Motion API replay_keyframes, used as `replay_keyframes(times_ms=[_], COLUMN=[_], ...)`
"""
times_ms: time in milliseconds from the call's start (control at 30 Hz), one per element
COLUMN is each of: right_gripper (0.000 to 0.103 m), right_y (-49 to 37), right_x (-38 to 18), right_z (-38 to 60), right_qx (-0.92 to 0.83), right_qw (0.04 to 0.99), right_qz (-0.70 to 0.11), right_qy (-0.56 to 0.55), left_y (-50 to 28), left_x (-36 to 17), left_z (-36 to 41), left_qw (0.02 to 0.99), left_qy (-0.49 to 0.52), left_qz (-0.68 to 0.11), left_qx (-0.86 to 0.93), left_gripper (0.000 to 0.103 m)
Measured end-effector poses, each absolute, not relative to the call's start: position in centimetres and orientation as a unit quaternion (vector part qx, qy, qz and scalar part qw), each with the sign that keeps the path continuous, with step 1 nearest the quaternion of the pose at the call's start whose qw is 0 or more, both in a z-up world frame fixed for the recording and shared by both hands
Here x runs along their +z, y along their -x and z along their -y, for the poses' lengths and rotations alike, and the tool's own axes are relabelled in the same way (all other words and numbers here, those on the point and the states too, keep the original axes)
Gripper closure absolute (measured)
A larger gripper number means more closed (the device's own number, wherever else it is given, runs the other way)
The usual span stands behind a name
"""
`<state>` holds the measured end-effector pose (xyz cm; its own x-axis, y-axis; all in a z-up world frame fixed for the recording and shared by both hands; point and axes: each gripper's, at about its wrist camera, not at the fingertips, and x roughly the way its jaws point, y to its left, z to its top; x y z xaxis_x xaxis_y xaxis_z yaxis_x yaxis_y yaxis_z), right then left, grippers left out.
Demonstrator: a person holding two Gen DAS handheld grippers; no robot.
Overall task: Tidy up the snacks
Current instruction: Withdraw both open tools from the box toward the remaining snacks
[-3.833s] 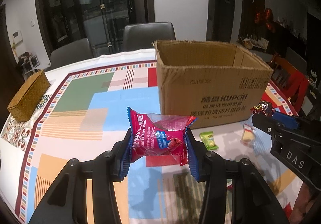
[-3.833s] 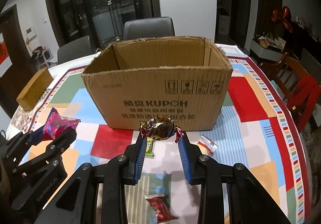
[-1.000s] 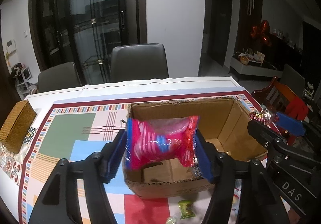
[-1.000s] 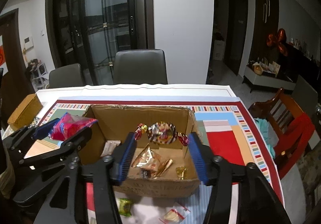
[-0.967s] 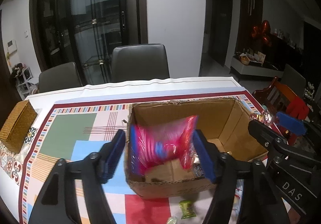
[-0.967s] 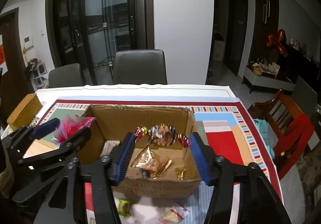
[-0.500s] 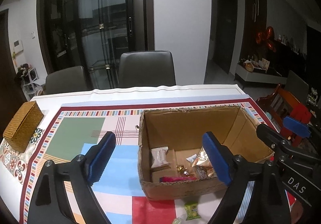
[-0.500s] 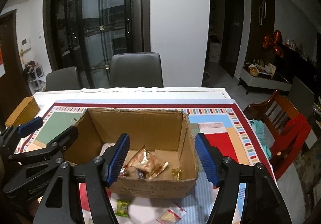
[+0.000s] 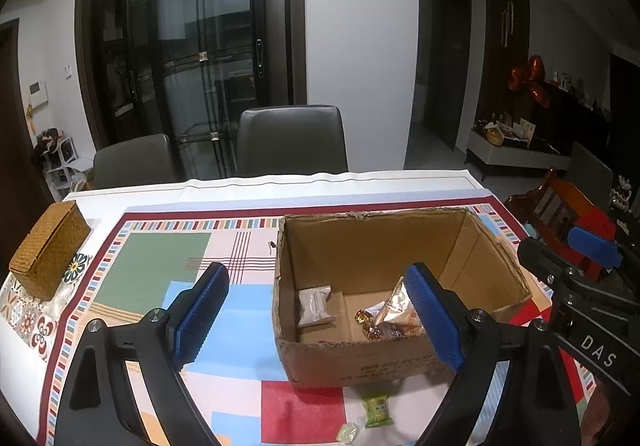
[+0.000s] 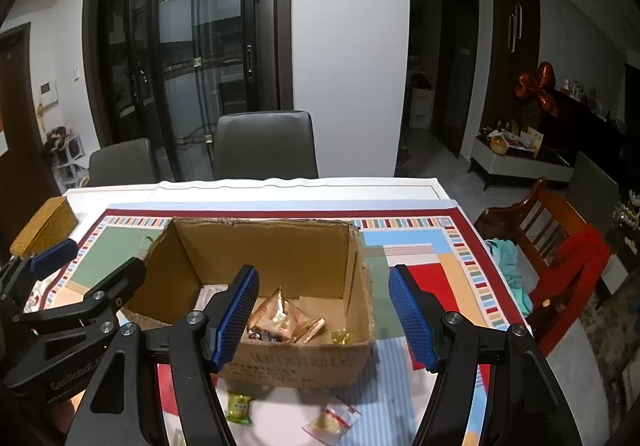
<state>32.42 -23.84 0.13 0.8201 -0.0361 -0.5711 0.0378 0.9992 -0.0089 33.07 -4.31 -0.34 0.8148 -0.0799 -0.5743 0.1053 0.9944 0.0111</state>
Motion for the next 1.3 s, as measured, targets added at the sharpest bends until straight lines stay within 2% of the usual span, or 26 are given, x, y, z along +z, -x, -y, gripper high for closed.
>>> replay_keyframes(times_ms=[667,1300], right_gripper=[0.035,0.035], right_y=[-31.8,-29.3], right_x=[0.2,-1.3], right_z=[24.1,25.2], right_qx=[-0.022,-0.023], right_qw=[0.953,0.938], right_qz=[-0.302,-0.345], right_qy=[-0.001,0.001], left_y=[-30.7,-27.1], left_x=[-0.3,-2.7], left_z=[4.3,5.9], left_qw=[0.953,0.939], left_qy=[-0.031,-0.032], left_qz=[-0.298,-0.338], left_qx=[-0.051,-0.056], left_gripper=[0.012,0.013])
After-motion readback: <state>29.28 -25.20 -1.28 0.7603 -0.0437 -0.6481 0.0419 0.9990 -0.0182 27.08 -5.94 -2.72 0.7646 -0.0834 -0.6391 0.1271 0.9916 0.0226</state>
